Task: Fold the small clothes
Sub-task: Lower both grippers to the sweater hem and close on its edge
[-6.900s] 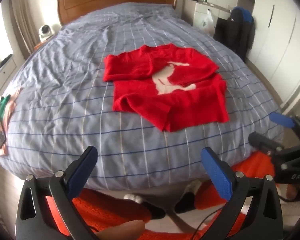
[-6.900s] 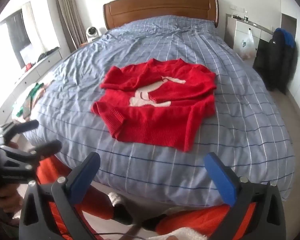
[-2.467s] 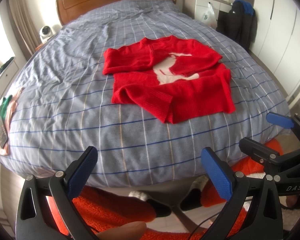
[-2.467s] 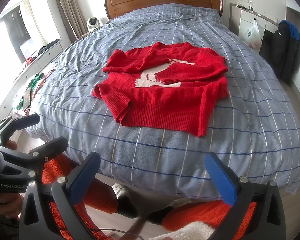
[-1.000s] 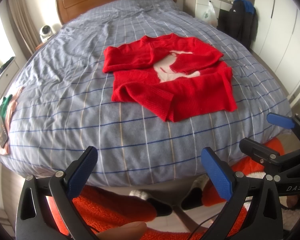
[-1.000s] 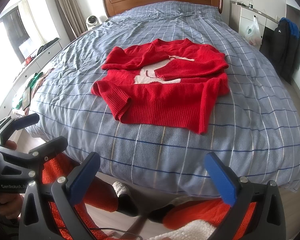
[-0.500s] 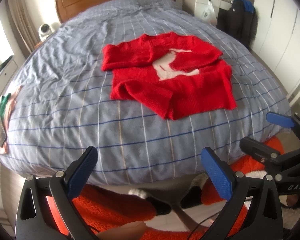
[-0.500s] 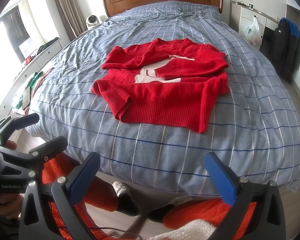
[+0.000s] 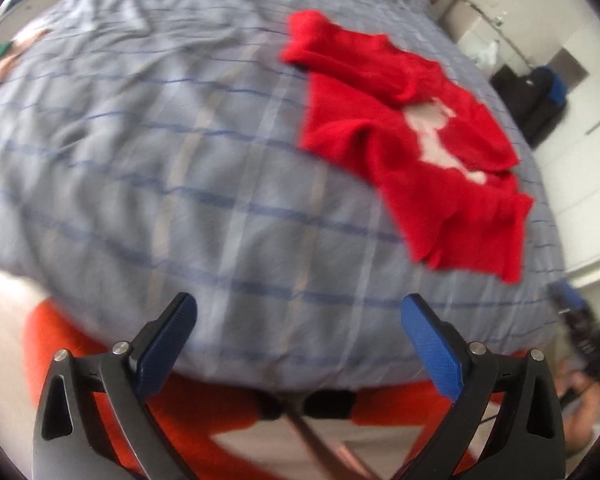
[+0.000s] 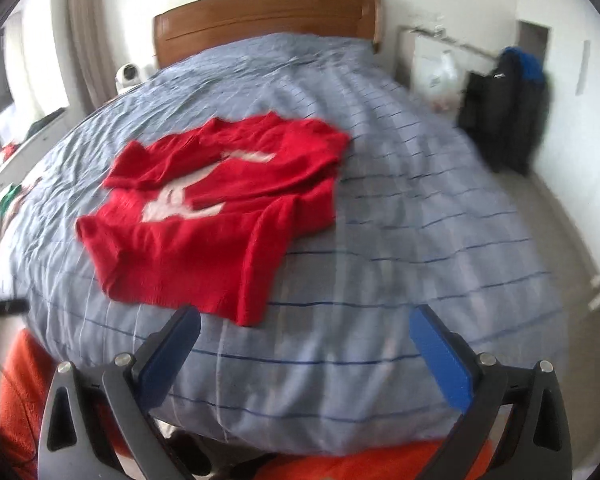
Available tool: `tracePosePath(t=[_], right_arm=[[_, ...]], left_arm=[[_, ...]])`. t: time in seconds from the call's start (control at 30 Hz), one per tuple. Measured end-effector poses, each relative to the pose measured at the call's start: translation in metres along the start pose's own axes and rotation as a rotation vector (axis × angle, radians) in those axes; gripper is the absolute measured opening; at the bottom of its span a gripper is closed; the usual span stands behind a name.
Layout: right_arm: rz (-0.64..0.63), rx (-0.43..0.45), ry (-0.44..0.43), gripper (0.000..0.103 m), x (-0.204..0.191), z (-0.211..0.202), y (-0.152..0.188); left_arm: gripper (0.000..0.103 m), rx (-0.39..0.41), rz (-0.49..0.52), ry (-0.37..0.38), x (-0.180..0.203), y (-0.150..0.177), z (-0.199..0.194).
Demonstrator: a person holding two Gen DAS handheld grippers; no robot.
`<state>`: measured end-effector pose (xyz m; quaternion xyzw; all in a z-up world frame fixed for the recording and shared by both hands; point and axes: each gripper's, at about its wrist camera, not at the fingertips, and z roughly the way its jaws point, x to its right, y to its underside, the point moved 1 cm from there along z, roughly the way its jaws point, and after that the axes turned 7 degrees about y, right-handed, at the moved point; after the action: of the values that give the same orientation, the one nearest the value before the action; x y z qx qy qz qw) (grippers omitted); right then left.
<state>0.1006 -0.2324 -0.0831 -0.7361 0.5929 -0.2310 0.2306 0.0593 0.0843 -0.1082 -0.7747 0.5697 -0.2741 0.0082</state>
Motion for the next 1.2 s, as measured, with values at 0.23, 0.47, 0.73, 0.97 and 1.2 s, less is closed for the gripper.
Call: tracePosePath(t=[0.23,0.47,0.73,0.97,1.2], right_arm=[[-0.06,-0.036,-0.083,0.072,-0.034,0.054,-0.011],[0.101,-0.093,-0.199,0.005,0.018,0.025,-0.005],[0.18,-0.23,-0.262,0.005,0.048,0.017,0.045],[0.218,-0.24,-0.289,0.005,0.04,0.044,0.044],[0.182,-0.205,-0.291,0.005,0.035,0.03,0.037]], left_arm=[[0.087,-0.009,0.143,-0.109,0.065,-0.05,0.074],[0.006,0.0,0.109,0.141,0.036,-0.019,0.022],[0.055,-0.052,0.113,0.172,-0.009,0.032,0.001],[0.072,-0.059,0.178,0.189,0.01,0.028,0.027],[0.002,-0.083,0.104,0.161,0.005,0.033,0.036]])
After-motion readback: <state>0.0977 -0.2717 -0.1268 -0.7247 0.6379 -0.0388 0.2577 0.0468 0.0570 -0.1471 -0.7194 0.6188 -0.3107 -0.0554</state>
